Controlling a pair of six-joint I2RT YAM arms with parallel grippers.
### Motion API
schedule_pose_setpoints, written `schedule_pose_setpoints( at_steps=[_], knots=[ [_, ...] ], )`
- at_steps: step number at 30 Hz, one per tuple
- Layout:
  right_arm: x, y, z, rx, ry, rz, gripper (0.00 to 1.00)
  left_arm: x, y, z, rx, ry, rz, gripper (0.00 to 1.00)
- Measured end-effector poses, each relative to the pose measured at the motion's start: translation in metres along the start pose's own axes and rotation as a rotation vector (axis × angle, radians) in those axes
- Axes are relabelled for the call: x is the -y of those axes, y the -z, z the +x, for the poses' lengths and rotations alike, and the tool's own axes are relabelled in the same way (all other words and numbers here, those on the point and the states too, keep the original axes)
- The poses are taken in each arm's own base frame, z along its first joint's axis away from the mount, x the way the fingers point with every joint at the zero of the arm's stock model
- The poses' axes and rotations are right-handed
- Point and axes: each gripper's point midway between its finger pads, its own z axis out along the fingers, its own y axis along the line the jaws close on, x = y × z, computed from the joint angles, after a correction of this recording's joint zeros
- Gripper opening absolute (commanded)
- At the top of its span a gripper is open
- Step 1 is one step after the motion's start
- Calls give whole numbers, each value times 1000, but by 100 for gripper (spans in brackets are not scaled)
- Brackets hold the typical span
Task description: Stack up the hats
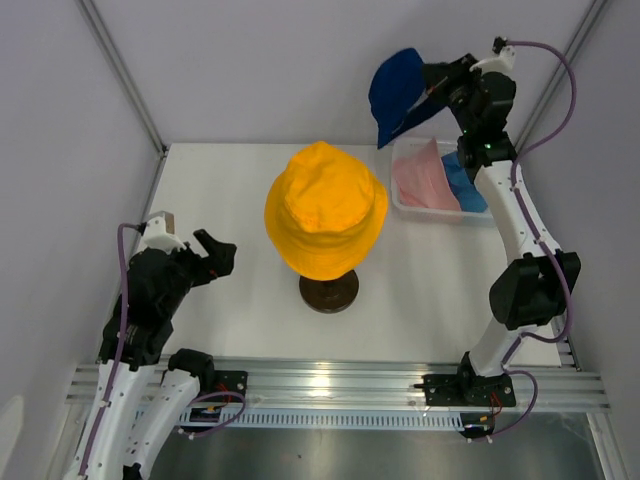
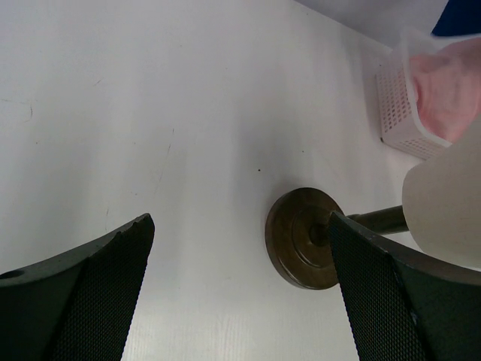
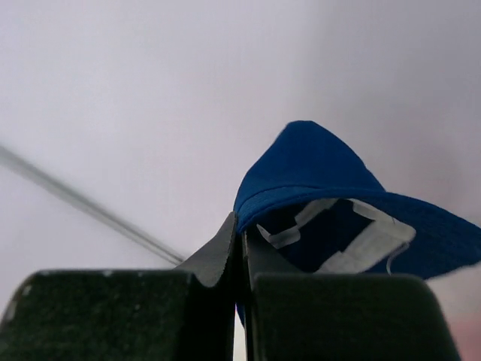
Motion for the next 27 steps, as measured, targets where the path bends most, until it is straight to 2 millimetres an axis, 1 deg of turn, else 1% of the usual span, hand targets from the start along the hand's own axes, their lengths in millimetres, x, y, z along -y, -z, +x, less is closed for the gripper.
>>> schedule_pose_setpoints(
  at_steps=[2, 3, 5, 9, 12, 15, 16, 17, 19, 22, 24, 27],
  knots=[
    [-39, 4, -34, 64, -39, -136, 0, 1, 2, -1, 6, 0, 6, 99],
    [-57, 7, -46, 86, -56, -200, 0, 1, 3, -1, 10, 1, 8, 99],
    [-89, 15, -62, 104, -94, -316, 0, 1, 4, -1, 16, 1, 13, 100],
    [-143, 27, -82, 121, -174, -513, 0, 3, 6, -2, 27, 2, 26, 100],
    [-175, 30, -86, 112, -218, -619, 0, 3, 6, -2, 26, 2, 29, 99],
    [-216, 33, -76, 73, -247, -711, 0, 4, 6, -1, 25, 2, 34, 100],
    [-236, 38, -69, 57, -252, -754, 0, 4, 6, -1, 25, 3, 37, 99],
    [-247, 42, -66, 46, -255, -777, 0, 5, 6, -1, 26, 3, 39, 100],
    [-277, 55, -51, 8, -267, -833, 0, 6, 7, -1, 28, 3, 45, 100],
    [-312, 78, -29, -58, -277, -897, 0, 6, 9, -2, 35, 3, 50, 99],
    [-326, 93, -12, -111, -280, -922, 0, 7, 10, -3, 42, 3, 54, 99],
    [-327, 113, 10, -193, -264, -913, 0, 8, 13, -5, 54, 4, 60, 99]
  ],
)
